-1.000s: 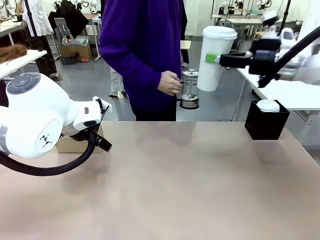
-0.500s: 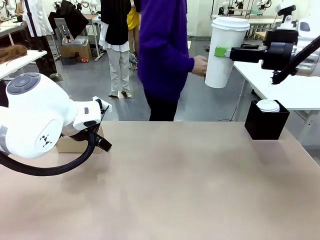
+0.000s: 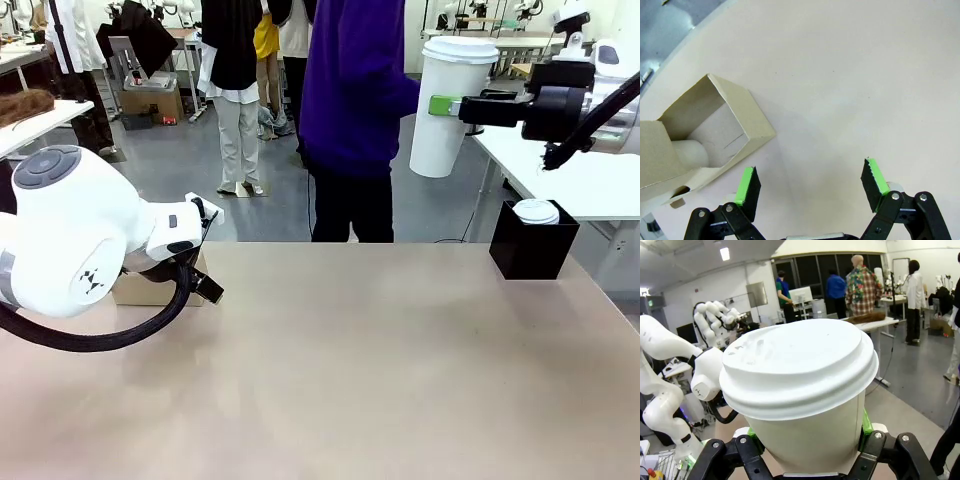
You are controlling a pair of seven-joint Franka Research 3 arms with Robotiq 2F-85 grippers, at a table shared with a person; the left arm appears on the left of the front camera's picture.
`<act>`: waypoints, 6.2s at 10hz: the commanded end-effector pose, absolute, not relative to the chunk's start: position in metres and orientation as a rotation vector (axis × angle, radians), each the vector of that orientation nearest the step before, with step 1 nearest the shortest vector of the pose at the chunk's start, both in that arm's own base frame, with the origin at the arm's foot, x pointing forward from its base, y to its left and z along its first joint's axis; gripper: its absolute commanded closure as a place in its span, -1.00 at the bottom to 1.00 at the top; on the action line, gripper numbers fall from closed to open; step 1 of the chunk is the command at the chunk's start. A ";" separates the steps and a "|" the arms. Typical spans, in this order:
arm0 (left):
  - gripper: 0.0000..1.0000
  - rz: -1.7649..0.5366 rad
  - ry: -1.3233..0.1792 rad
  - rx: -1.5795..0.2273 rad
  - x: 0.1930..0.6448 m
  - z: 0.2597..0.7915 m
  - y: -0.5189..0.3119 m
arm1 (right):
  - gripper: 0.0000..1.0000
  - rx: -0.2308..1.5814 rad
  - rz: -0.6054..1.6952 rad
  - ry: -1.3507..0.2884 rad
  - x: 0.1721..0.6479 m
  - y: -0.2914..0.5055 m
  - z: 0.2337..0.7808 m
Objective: Pour a drink into a cup and package it in a carrier.
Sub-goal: Position the Cup Carrier in the center of the table.
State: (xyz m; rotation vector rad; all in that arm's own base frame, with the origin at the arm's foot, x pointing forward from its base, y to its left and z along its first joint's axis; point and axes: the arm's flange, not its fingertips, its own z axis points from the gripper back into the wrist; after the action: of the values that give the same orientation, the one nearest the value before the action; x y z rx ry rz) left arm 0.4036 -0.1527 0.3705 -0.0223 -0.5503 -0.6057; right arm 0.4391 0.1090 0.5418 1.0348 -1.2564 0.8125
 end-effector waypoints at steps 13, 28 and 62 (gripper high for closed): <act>-1.00 -0.342 -0.423 0.099 0.394 0.487 -0.152 | -0.60 1.044 0.819 -1.267 0.442 0.110 0.545; -1.00 -0.018 -0.233 -0.035 0.537 0.526 -0.073 | -0.60 1.044 0.819 -1.267 0.442 0.110 0.545; 0.97 0.164 -0.251 -0.008 0.406 0.586 -0.277 | -0.60 1.044 0.819 -1.267 0.442 0.110 0.545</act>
State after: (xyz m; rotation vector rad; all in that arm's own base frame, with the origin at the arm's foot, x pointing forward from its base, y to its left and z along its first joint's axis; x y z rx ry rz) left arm 0.4037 -0.2688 0.5994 -0.0136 -0.2590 0.1373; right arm 0.4402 0.1088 0.5414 1.0341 -1.2553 0.8128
